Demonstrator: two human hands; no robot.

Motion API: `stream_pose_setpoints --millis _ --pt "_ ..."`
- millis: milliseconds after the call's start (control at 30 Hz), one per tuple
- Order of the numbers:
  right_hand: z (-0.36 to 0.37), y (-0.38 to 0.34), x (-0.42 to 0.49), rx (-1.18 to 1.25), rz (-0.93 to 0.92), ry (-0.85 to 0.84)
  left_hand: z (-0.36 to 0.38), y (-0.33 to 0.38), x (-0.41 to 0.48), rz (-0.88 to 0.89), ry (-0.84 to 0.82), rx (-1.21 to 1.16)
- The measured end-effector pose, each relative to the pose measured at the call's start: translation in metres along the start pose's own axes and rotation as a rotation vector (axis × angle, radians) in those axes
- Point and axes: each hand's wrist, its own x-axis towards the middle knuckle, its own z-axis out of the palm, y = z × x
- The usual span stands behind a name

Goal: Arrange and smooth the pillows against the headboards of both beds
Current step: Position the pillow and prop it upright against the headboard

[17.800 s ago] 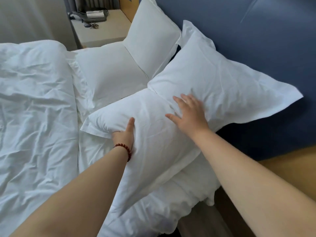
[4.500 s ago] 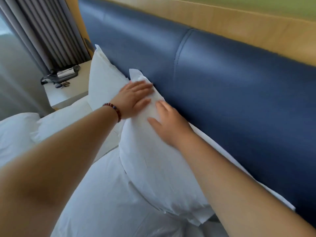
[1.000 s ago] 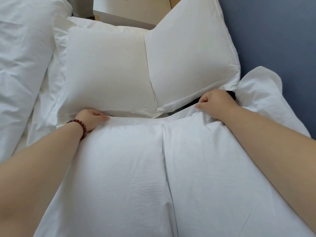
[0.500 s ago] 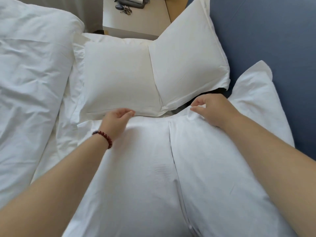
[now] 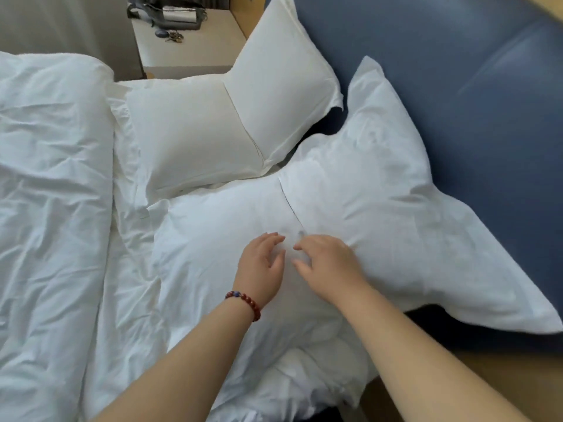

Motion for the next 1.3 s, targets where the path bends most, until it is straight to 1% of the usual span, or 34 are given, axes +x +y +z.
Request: stream_pose_setpoints --millis 67,133,267,333,400,467,533,600,733,833,1000,1167,1300 --pt "0.024 0.001 -0.029 0.063 0.102 -0.013 0.006 -0.005 -0.024 0.052 -0.035 0.073" --pt "0.044 0.004 -0.058 0.199 0.231 -0.03 0.011 -0.012 -0.047 0.096 -0.092 0.148" --pt "0.07 0.014 -0.105 0.455 0.473 -0.023 0.019 -0.023 -0.091 0.089 -0.249 0.259" --pt "0.077 0.017 -0.129 0.566 0.587 -0.072 0.025 -0.025 -0.113 0.026 -0.329 0.26" --pt "0.088 0.02 -0.157 0.657 0.673 -0.139 0.034 -0.026 -0.137 -0.091 -0.421 0.226" --pt "0.102 0.024 -0.189 0.71 0.743 -0.164 0.045 -0.029 -0.163 -0.209 -0.491 0.194" --pt "0.117 0.029 -0.226 0.774 0.81 -0.168 0.059 -0.033 -0.19 -0.282 -0.546 0.192" --pt "0.13 0.034 -0.268 0.842 0.872 -0.159 0.074 -0.035 -0.216 -0.312 -0.595 0.225" --pt "0.157 0.048 -0.362 0.884 0.952 -0.117 0.107 -0.032 -0.271 -0.32 -0.665 0.305" --pt "0.173 0.051 -0.431 0.907 1.029 -0.09 0.133 -0.029 -0.315 -0.292 -0.754 0.348" --pt "0.191 0.047 -0.53 0.958 1.135 0.001 0.178 -0.018 -0.381 -0.155 -0.998 0.481" --pt "0.202 0.038 -0.6 1.033 1.295 0.114 0.214 -0.002 -0.416 -0.01 -1.245 0.638" --pt "0.215 0.017 -0.635 1.095 1.434 0.214 0.242 0.009 -0.426 0.081 -1.407 0.73"
